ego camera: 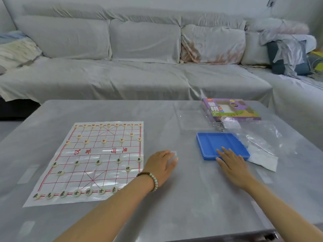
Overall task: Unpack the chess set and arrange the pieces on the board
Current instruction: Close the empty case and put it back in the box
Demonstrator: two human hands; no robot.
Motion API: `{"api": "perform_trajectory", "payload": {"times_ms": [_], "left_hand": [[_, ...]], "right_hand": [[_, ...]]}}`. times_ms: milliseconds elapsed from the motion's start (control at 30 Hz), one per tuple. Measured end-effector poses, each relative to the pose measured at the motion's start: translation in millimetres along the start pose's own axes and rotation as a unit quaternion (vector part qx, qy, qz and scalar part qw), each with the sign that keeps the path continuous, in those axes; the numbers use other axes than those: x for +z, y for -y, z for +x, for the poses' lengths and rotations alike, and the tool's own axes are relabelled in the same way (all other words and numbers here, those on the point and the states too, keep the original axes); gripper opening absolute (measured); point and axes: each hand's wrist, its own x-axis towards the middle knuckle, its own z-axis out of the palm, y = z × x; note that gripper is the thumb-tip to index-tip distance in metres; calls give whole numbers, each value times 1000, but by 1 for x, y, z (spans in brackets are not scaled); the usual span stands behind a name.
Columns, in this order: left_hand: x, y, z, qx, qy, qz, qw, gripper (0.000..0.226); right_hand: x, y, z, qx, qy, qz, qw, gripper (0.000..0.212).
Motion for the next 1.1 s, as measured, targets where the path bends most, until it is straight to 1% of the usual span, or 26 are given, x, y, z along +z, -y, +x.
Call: {"api": "perform_trajectory", "payload": {"times_ms": [133, 200, 267, 333, 433, 533, 567, 600, 667, 700, 733, 767, 800, 833, 867, 900, 967, 1000, 1033, 1100], "left_hand": [[19, -22, 13, -5, 6, -12, 1000, 51], [25, -30, 15, 1, 5, -18, 1000, 52], [28, -38, 18, 13, -18, -13, 1000, 51], [30, -44, 24, 17, -45, 12, 999, 52], [34, -50, 34, 24, -39, 49, 998, 52], [44, -59, 49, 74, 9, 97, 993, 52], [48, -62, 54, 78, 31, 106, 991, 51], [51, -64, 57, 75, 53, 111, 990, 50], [60, -67, 58, 53, 87, 112, 988, 51], [63, -67, 55, 42, 93, 118, 988, 52], [66, -67, 51, 33, 91, 129, 987, 56], [67, -67, 45, 28, 83, 144, 986, 65], [67, -68, 38, 27, 70, 160, 984, 79], [67, -71, 30, 29, 60, 178, 982, 93], [67, -75, 21, 31, 54, 197, 978, 103], [67, -80, 11, 33, 54, 212, 975, 109], [64, -89, -4, 51, 46, 221, 973, 116], [63, -92, -6, 60, 38, 221, 973, 115], [59, -93, -5, 60, 28, 215, 974, 110], [54, -88, 7, 21, 7, 194, 981, 99]], "right_hand": [[6, 0, -7, -31, -32, 3, 999, 53], [9, 0, -16, -61, -38, 19, 997, 70], [8, 2, -27, -96, -21, 45, 994, 87], [10, 0, -41, -137, 0, 56, 989, 98], [15, -6, -55, -169, 4, 78, 983, 92], [13, -8, -56, -167, -4, 96, 981, 91], [11, -8, -55, -163, -6, 109, 981, 88], [9, -8, -55, -159, -7, 128, 979, 80], [5, -11, -58, -146, -11, 172, 974, 51], [4, -15, -60, -139, -28, 188, 972, 40], [4, -18, -61, -131, -56, 200, 969, 36], [4, -22, -62, -112, -87, 212, 967, 34], [4, -25, -63, -80, -119, 225, 964, 32], [2, -26, -64, -30, -141, 243, 959, 28], [-1, -26, -65, 33, -141, 273, 951, 24], [-4, -25, -66, 91, -117, 314, 938, 22], [-4, -22, -68, 164, -27, 414, 895, 26], [-4, -19, -70, 181, 6, 461, 869, 30], [-4, -17, -70, 188, 23, 496, 848, 33], [-4, -13, -71, 192, 34, 541, 818, 40]]}}
